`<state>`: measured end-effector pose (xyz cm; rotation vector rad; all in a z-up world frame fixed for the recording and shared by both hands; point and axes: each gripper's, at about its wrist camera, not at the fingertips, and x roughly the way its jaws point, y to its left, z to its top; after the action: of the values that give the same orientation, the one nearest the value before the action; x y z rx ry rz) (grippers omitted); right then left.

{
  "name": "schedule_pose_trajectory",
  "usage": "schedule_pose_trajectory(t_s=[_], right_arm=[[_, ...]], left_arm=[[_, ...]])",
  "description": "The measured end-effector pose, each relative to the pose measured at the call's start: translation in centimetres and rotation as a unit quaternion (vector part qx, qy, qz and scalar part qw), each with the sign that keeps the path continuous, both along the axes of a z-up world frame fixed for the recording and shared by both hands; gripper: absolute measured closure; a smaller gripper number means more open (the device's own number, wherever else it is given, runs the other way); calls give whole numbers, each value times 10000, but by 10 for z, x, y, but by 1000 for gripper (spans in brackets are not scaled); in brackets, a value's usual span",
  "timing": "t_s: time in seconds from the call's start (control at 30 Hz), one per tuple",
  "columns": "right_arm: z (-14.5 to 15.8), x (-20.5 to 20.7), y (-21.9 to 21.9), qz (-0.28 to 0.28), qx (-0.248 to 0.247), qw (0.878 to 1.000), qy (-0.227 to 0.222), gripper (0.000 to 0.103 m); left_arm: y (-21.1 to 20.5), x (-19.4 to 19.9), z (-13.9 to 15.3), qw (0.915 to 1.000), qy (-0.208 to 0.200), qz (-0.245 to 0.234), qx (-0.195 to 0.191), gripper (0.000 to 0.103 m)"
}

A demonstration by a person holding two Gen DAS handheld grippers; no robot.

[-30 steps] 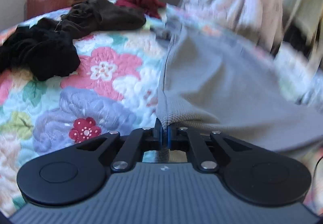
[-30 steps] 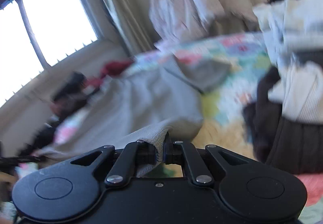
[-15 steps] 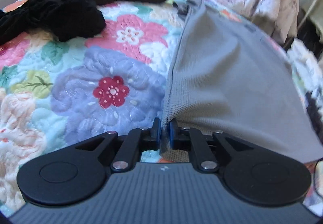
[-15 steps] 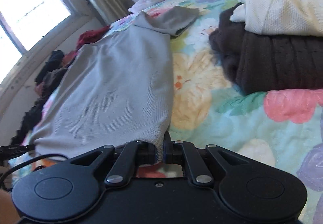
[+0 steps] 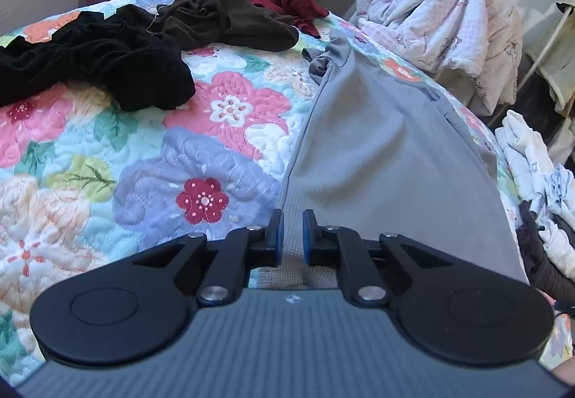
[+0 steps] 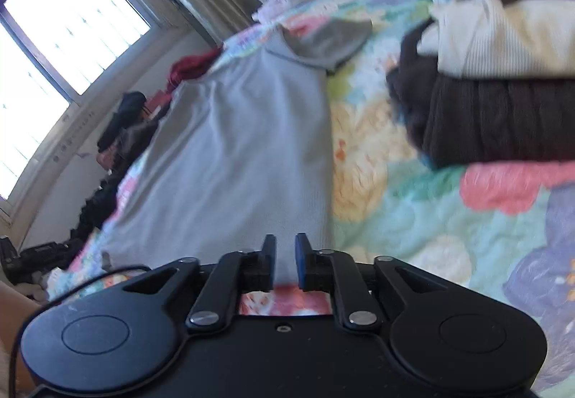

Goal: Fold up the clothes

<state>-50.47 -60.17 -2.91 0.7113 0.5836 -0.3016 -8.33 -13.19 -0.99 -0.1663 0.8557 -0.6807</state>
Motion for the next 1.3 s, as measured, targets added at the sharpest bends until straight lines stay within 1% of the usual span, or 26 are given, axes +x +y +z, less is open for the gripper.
schedule_pose_trajectory(t_s=[0.03, 0.07, 0.13, 0.2, 0.27, 0.37, 0.4, 0.43, 0.47, 0.53, 0.6, 0.63, 0.67, 0.7, 0.73, 0.8, 0.83, 0.87, 0.9, 0.93, 1.03, 1.07, 1.13, 1.2, 1.3], right_arm=[[7, -2, -1, -30, -93, 9999, -23, 74], [14, -4, -3, -64, -218, 9997, -40, 72], [27, 2, -12, -110, -590, 9982, -54, 72], [41, 17, -23, -135, -1054, 9943, -5, 71], [53, 42, -32, -81, -1475, 9890, 23, 69], [61, 95, -43, 86, -1848, 9818, 419, 69], [64, 113, -47, 231, -1953, 9794, 460, 69], [70, 129, -52, 410, -2037, 9773, 413, 69], [78, 144, -60, 541, -2106, 9754, 368, 69], [96, 173, -78, 736, -2222, 9718, 290, 69], [111, 202, -98, 970, -2248, 9692, 269, 64], [114, 217, -108, 1098, -2306, 9663, 325, 57], [112, 230, -115, 1218, -2510, 9593, 428, 48], [105, 243, -119, 1314, -2809, 9489, 578, 47], [93, 253, -124, 1425, -2875, 9439, 783, 47], [69, 270, -138, 1680, -2689, 9412, 1162, 48], [63, 274, -143, 1808, -2706, 9376, 1221, 48], [60, 277, -145, 1958, -2847, 9301, 1244, 48], [61, 281, -150, 2080, -2918, 9254, 1235, 48], [63, 284, -155, 2177, -2924, 9233, 1210, 48], [65, 296, -174, 2344, -2432, 9362, 975, 48], [61, 300, -176, 2355, -2383, 9370, 986, 47], [46, 309, -177, 2341, -2338, 9380, 1036, 47], [25, 322, -183, 2263, -2165, 9433, 1102, 47], [-3, 339, -200, 1994, -1676, 9602, 1010, 48]], left_arm=[[-5, 2, 2, 10000, -19, -36, -9, 90], [-12, 5, 6, 9999, -62, -86, -10, 88], [-29, 12, 15, 9996, -169, -211, 4, 82], [-55, 18, 28, 9986, -337, -406, 5, 79], [-84, 22, 43, 9967, -556, -583, -38, 76], [-135, 30, 58, 9931, -798, -837, -203, 76], [-154, 35, 62, 9918, -773, -971, -291, 76], [-174, 39, 64, 9906, -696, -1135, -327, 77], [-197, 42, 67, 9885, -676, -1327, -268, 77], [-241, 43, 73, 9818, -850, -1693, -144, 77], [-282, 49, 69, 9813, -752, -1756, -254, 76], [-302, 53, 67, 9816, -669, -1758, -328, 76], [-321, 55, 61, 9820, -575, -1759, -371, 76], [-340, 57, 54, 9825, -474, -1759, -398, 77], [-357, 57, 48, 9817, -446, -1811, -373, 77], [-388, 56, 37, 9789, -469, -1969, -267, 77], [-402, 56, 33, 9776, -471, -2038, -237, 77], [-414, 57, 30, 9763, -468, -2102, -218, 77], [-427, 58, 27, 9750, -465, -2166, -200, 76], [-439, 61, 24, 9747, -427, -2185, -202, 76], [-474, 71, 16, 9752, -278, -2177, -294, 76], [-486, 74, 14, 9746, -256, -2202, -308, 76], [-508, 78, 10, 9725, -288, -2298, -236, 76], [-527, 79, 8, 9688, -439, -2435, -141, 75], [-552, 84, 3, 9647, -572, -2569, 21, 70]])
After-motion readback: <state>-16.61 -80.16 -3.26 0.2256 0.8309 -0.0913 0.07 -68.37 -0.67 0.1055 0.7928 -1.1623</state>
